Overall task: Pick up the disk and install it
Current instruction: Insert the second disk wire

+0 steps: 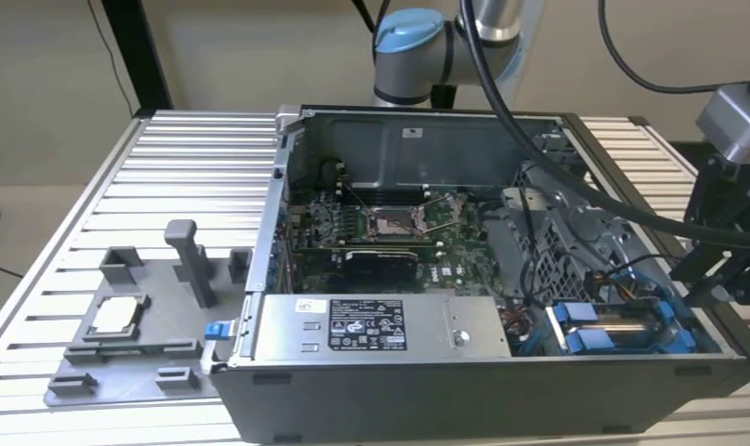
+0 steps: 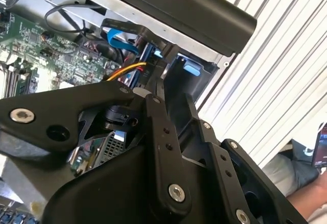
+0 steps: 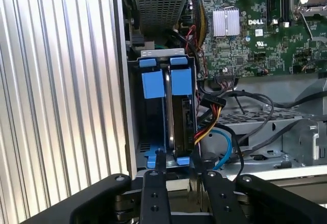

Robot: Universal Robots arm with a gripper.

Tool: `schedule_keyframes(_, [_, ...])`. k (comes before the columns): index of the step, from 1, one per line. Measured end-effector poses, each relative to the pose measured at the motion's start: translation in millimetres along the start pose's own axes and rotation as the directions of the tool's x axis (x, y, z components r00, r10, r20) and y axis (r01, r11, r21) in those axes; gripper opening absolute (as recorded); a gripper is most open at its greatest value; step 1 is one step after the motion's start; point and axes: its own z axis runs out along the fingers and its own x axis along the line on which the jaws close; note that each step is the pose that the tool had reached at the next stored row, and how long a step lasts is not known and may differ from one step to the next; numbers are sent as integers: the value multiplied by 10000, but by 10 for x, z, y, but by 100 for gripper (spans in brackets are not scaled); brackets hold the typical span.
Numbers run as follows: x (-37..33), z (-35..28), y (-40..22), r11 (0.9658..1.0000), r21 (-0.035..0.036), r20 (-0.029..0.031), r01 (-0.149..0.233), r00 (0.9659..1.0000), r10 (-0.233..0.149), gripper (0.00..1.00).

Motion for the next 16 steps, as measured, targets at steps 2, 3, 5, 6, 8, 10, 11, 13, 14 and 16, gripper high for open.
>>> schedule_keyframes(2, [9, -1, -2, 10000, -14, 135, -17, 9999, 17, 100])
schedule_keyframes(3, [12, 0, -3, 10000, -16, 172, -47, 9998, 47, 100])
schedule_keyframes(5, [15, -2, -4, 9999, -14, 213, -149, 9997, 149, 100])
schedule_keyframes(6, [14, -3, -5, 9998, -11, 226, -218, 9995, 218, 100])
schedule_keyframes(8, [16, -2, -4, 9994, -6, 257, -359, 9990, 359, 100])
schedule_keyframes(10, [16, -2, -5, 9988, -4, 300, -492, 9983, 492, 100])
schedule_keyframes(11, [16, -1, -4, 9985, -5, 325, -550, 9980, 550, 100])
schedule_keyframes(13, [18, -1, -7, 9982, -8, 360, -599, 9976, 599, 100])
schedule_keyframes(14, [20, -2, -11, 9982, -11, 374, -608, 9975, 608, 100])
schedule_keyframes(16, [22, -2, -20, 9981, -18, 405, -621, 9972, 621, 100])
